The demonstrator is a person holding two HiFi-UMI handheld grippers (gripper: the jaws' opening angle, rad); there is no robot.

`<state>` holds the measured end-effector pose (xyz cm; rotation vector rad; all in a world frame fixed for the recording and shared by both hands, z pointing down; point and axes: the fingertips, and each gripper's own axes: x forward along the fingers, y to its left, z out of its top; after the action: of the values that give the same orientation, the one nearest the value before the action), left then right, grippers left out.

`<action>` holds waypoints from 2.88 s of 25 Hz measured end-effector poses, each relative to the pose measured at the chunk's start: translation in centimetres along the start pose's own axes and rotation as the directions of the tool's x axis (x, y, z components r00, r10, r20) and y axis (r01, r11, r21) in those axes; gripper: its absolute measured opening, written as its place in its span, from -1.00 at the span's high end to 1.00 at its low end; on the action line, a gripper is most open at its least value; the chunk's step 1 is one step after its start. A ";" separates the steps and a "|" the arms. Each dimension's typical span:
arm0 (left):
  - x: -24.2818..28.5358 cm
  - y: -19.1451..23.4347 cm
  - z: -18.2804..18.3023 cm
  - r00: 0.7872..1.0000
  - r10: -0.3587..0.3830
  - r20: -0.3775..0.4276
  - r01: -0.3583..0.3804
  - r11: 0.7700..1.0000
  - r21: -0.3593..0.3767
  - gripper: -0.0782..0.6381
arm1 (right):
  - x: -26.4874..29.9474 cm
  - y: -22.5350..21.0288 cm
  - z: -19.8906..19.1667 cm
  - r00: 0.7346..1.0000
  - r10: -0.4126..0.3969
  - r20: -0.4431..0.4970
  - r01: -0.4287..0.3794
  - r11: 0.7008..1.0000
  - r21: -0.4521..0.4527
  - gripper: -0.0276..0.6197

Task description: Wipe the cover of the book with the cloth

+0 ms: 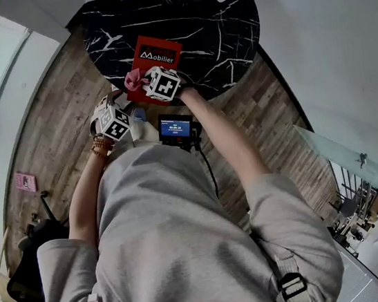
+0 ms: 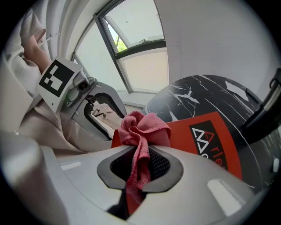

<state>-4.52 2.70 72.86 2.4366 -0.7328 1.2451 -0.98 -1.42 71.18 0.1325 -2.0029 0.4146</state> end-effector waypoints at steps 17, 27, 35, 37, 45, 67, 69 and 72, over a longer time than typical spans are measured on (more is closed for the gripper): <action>0.0 -0.1 0.1 1.000 0.031 0.000 -0.031 0.999 -0.009 0.20 | 1.2 4.1 0.0 0.998 0.055 -0.025 -0.057 0.997 -0.054 0.73; -1.8 -0.8 0.3 0.997 0.073 0.009 -0.073 0.997 0.012 0.20 | 1.1 5.8 -0.4 0.994 0.101 -0.048 -0.099 0.994 0.055 0.73; -9.9 0.0 6.3 0.954 0.182 0.239 -0.192 0.981 0.022 0.19 | -8.8 5.2 3.0 0.959 -0.001 0.283 -0.038 0.990 0.134 0.73; -13.5 0.6 9.8 0.896 0.230 0.380 -0.245 0.970 -0.010 0.29 | -13.5 4.2 3.8 0.900 -0.127 0.418 0.040 0.977 0.209 0.73; -24.6 -0.6 19.2 0.650 0.286 0.704 -0.347 0.936 -0.060 0.53 | -30.4 7.3 1.7 0.472 -0.584 0.661 0.328 0.812 0.484 0.73; -41.7 -14.8 4.6 0.573 -0.022 0.819 -0.160 0.977 0.139 0.68 | -27.9 38.9 4.8 0.071 -0.880 0.469 0.539 0.430 0.725 0.75; -42.7 -15.7 2.0 0.581 -0.034 0.813 -0.138 0.981 0.140 0.69 | -27.1 41.4 5.7 0.054 -0.886 0.461 0.546 0.412 0.729 0.75; -44.4 -16.9 -1.2 0.587 -0.054 0.808 -0.115 0.982 0.149 0.70 | -25.9 45.1 7.0 0.046 -0.894 0.446 0.556 0.394 0.732 0.76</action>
<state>-17.56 30.54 36.60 3.1502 -0.8879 0.0830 -7.41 36.02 34.94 1.9550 -2.2997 -0.0572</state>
